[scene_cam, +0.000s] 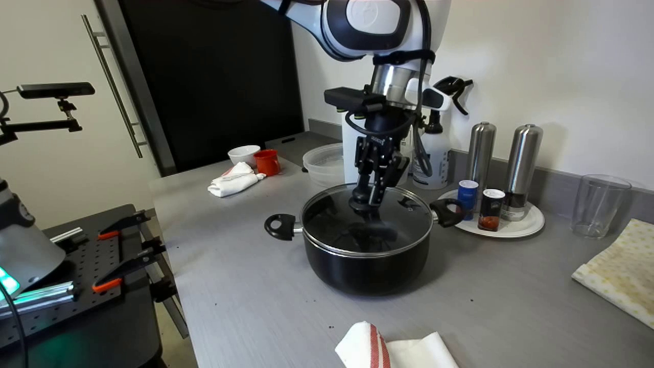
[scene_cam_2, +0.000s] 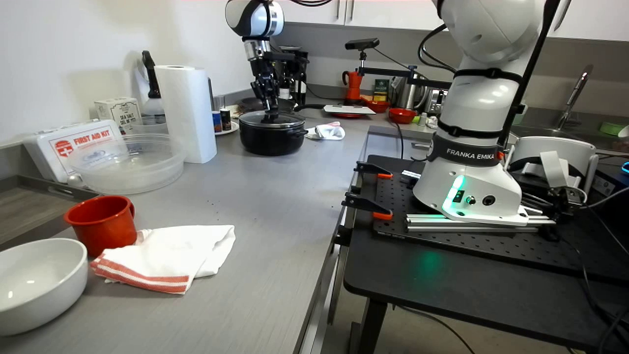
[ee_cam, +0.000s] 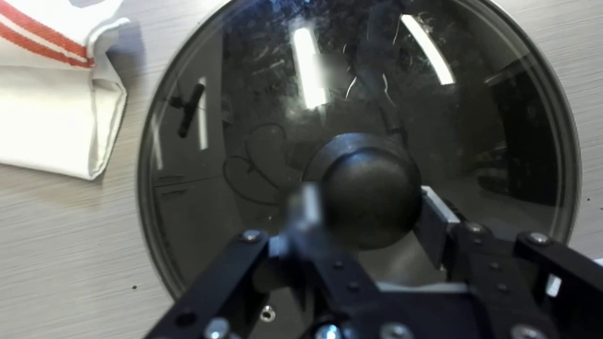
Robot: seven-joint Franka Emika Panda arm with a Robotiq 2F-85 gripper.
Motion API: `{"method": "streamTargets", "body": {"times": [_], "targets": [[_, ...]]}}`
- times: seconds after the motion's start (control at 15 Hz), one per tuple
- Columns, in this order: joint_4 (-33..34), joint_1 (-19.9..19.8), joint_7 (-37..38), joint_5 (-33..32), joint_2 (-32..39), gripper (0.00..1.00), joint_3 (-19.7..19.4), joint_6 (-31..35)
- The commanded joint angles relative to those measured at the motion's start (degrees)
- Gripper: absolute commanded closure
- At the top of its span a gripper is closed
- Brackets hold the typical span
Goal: Put the glass lid on the black pot.
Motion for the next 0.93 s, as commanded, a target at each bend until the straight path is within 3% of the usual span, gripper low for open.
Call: {"method": "streamTargets", "body": {"times": [0.0, 0.07, 0.4, 0.87], "targets": [[3.54, -1.04, -1.76, 1.53, 1.1, 0.75, 0.38, -2.93], [3.6, -1.06, -1.73, 1.53, 1.1, 0.25, 0.38, -3.1], [4.68, -1.25, -1.77, 1.54, 1.18, 0.0, 0.44, -3.98], [5.64, -1.17, -0.76, 1.33, 1.28, 0.0, 0.08, -4.39]]}}
